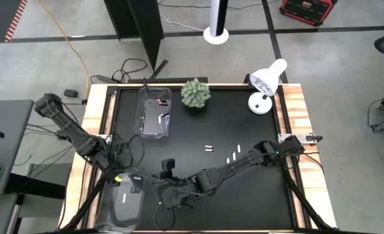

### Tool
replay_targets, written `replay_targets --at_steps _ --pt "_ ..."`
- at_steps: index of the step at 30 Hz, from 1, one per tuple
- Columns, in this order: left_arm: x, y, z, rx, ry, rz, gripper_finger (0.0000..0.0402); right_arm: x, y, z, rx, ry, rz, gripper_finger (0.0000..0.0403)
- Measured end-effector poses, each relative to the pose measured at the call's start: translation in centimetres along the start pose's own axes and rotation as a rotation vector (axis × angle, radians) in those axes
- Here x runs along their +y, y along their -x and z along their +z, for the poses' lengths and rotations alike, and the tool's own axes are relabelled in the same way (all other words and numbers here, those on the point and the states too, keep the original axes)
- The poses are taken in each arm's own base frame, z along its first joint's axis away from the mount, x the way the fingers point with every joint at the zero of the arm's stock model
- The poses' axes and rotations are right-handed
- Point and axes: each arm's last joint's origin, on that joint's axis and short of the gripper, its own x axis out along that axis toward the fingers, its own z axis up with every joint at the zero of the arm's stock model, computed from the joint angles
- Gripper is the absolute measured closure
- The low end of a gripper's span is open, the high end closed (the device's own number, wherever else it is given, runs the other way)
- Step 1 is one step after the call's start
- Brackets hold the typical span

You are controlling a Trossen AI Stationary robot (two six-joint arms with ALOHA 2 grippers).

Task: Sort batteries
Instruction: Move the bottom transparent bin to the center of the table

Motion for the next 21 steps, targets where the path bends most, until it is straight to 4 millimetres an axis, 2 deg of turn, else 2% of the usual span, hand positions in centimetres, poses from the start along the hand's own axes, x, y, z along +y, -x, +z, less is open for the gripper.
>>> replay_targets --at_steps 15,21 --pt "2.8 -0.6 3.1 -0.168 -0.013 0.091 0.0396 1.7 1.9 0.4 -0.005 0.012 -0.039 0.0255" --pt "4.2 -1.5 4.4 -0.183 -0.028 0.155 0.0396 2.2 2.3 0.4 -0.009 0.019 -0.030 0.0255"
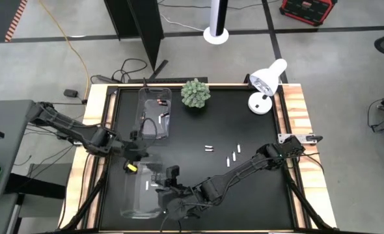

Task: Sort batteries
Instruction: Move the bottom transparent bin to the center of the table

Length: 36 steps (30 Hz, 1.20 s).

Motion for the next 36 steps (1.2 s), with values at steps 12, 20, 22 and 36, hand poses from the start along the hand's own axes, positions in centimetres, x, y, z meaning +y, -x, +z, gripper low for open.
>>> replay_targets --at_steps 12,20,22,36 --pt "2.1 -3.4 0.9 0.080 -0.038 0.101 0.0372 0.5 0.4 -0.6 0.053 -0.023 0.014 0.0255" --pt "3.1 -3.7 1.2 0.077 -0.041 0.133 0.0325 0.6 0.5 -1.2 0.100 -0.058 0.013 0.0255" --pt "3.2 -3.5 1.2 0.064 -0.035 0.135 0.0312 0.6 0.5 -1.2 0.104 -0.063 0.014 0.0255" --pt "3.7 -0.1 1.1 -0.077 -0.012 0.143 0.0206 0.6 0.6 -1.9 0.166 -0.094 0.014 0.0255"
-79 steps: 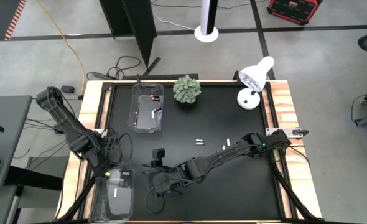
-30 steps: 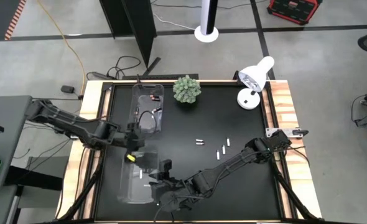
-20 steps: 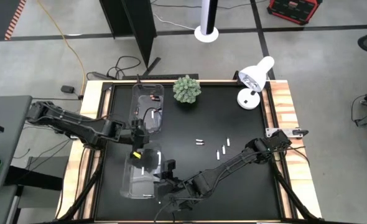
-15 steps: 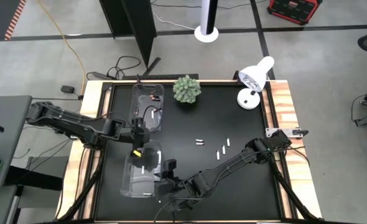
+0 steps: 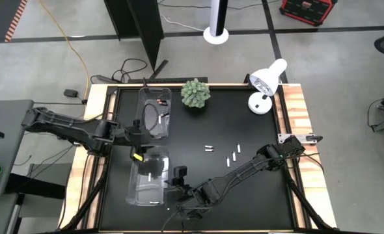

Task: Sort batteries
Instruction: Move the bottom transparent bin to the center of the table

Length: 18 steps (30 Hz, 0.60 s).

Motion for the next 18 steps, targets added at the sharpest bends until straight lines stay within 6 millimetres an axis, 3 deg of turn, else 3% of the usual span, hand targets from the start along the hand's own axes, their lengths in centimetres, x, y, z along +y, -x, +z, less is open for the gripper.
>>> replay_targets --at_steps 9,18 --pt "0.4 4.1 -2.2 -0.014 0.091 -0.048 0.0229 0.3 0.5 -1.6 0.135 -0.099 0.032 0.0255" --pt "-0.7 6.1 -3.8 0.026 0.136 -0.197 0.0261 -0.3 0.4 -2.5 0.221 -0.104 -0.025 0.0256"
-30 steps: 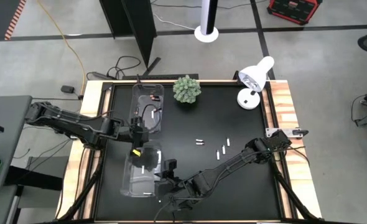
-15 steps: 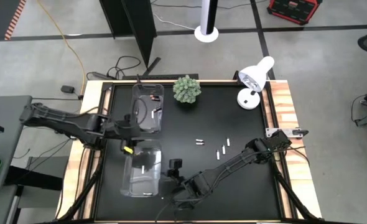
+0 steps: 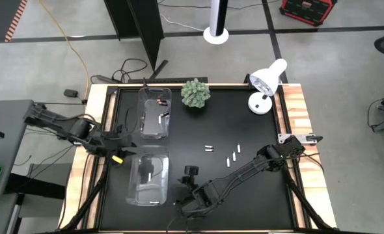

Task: Sort batteries
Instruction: Move the bottom transparent bin to the center of the table

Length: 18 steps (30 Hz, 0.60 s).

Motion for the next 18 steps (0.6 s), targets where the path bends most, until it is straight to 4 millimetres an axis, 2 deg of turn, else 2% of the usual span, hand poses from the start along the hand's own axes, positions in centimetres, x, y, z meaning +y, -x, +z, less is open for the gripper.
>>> replay_targets --at_steps 5,18 --pt "-1.0 0.1 -0.6 0.045 0.017 -0.053 0.0290 -1.3 -0.5 -0.9 0.103 -0.051 -0.069 0.0268" --pt "-3.9 -0.2 -2.9 0.279 0.065 -0.127 0.0396 -3.7 -1.5 -1.3 0.187 -0.039 -0.197 0.0299"
